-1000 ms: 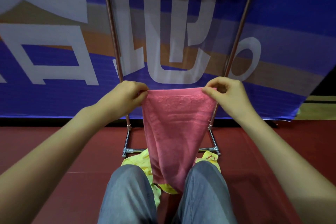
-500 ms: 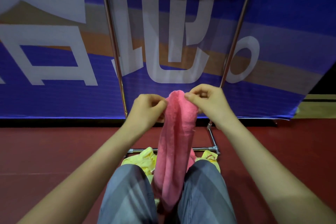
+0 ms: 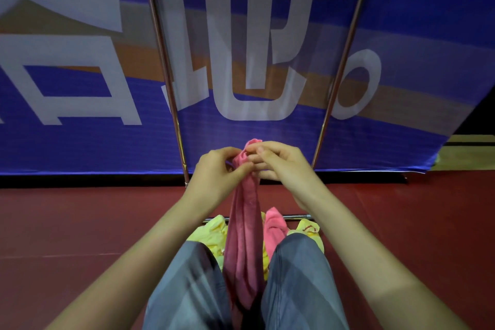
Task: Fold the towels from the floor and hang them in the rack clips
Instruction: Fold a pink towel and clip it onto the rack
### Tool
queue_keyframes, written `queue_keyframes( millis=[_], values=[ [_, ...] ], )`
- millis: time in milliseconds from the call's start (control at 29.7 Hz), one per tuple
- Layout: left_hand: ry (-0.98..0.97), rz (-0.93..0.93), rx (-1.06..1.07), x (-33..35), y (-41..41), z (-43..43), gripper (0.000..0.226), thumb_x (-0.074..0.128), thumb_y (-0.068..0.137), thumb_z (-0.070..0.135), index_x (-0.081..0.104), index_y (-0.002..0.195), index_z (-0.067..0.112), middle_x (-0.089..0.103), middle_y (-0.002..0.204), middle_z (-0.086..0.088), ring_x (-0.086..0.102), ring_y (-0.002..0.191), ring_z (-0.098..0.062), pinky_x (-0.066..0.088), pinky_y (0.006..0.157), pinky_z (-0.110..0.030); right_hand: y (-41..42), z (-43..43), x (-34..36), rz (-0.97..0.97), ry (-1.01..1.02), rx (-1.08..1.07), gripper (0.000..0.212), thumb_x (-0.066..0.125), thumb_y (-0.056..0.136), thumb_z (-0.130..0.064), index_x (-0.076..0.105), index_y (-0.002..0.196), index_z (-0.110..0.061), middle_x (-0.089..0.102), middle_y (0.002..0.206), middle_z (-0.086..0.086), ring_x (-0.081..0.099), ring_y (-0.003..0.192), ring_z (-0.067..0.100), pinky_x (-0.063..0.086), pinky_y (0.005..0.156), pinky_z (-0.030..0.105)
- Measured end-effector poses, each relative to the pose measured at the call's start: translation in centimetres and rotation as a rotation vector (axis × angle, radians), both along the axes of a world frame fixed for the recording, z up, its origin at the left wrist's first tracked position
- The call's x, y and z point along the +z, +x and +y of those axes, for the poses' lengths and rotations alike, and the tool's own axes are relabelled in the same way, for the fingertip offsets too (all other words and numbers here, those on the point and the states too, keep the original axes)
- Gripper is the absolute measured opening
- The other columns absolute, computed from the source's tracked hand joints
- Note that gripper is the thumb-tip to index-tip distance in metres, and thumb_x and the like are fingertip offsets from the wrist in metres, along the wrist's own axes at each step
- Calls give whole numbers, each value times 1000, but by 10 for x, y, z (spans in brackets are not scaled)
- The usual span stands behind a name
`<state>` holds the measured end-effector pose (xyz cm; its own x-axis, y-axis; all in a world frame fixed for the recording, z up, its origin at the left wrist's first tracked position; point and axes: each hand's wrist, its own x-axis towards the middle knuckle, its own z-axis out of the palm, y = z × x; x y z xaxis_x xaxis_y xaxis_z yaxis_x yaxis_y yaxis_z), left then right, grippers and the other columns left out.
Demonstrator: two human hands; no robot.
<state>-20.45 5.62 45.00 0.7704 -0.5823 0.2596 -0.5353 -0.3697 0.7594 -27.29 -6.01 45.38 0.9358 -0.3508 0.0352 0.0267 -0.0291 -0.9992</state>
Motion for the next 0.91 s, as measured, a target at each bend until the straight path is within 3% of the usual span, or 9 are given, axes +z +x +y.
queue_keyframes(
  millis=[101, 269, 336, 437, 504, 572, 673, 774, 908],
  values=[
    [43, -22, -51, 1, 6, 4, 20, 58, 84, 11, 67, 101, 8, 71, 90, -10, 66, 83, -21, 50, 78, -32, -2, -4, -2, -10, -41, 59, 26, 43, 91, 0, 54, 115, -3, 61, 83, 4, 60, 68, 7, 52, 67, 15],
    [147, -116, -213, 10, 9, 11, 22, 52, 87, 7, 65, 104, 9, 63, 83, 2, 59, 78, -15, 44, 71, -23, -6, -17, -9, -22, -434, 27, 25, 62, 81, -3, 59, 101, -17, 45, 65, -4, 44, 57, 2, 41, 61, 13],
    [175, -149, -251, 14, 11, 13, 21, 51, 87, 6, 65, 103, 9, 60, 78, 9, 55, 72, -8, 40, 67, -14, -5, -21, -8, -31, -556, 4, 24, 67, 77, -7, 62, 96, -21, 42, 68, -5, 42, 64, 6, 36, 62, 13],
    [155, -164, -245, 21, 15, 18, 19, 50, 88, 7, 64, 101, 9, 55, 74, 16, 54, 71, -2, 39, 63, -9, -3, -29, -8, -13, -724, -36, 15, 71, 74, -16, 64, 87, -20, 43, 82, -9, 48, 85, 10, 39, 77, 22],
    [144, -180, -233, 24, 16, 21, 19, 49, 90, 9, 63, 102, 8, 55, 77, 13, 54, 73, -4, 40, 67, -11, -2, -32, -10, 20, -670, -16, 13, 71, 75, -18, 60, 78, -24, 45, 92, -8, 50, 98, 12, 41, 88, 29],
    [157, -190, -227, 24, 16, 22, 19, 48, 91, 11, 62, 103, 9, 54, 78, 13, 53, 74, -6, 42, 70, -19, -3, -32, -11, 8, -551, 16, 20, 68, 77, -13, 56, 73, -28, 52, 95, -5, 53, 95, 9, 43, 89, 26],
    [128, -149, -191, 23, 16, 23, 18, 46, 92, 12, 60, 101, 10, 56, 83, 7, 53, 76, -7, 41, 70, -15, -4, -28, -4, -115, -464, 12, 23, 65, 79, -6, 55, 73, -25, 60, 77, -7, 57, 73, -3, 44, 75, 11],
    [70, -54, -147, 28, 20, 23, 15, 44, 92, 12, 59, 97, 10, 58, 84, 2, 53, 75, -5, 39, 65, -9, -3, -22, 4, -207, -409, -28, 26, 65, 79, -3, 52, 75, -26, 57, 73, -8, 55, 64, -6, 44, 64, 8],
    [95, 60, -182, 40, 20, 22, 16, 50, 89, 28, 59, 95, 16, 63, 92, -2, 58, 86, -15, 46, 76, -25, -2, -16, 13, -234, -308, -10, 33, 64, 79, -3, 42, 82, -26, 58, 71, -3, 56, 58, -2, 46, 58, 12]
  ],
)
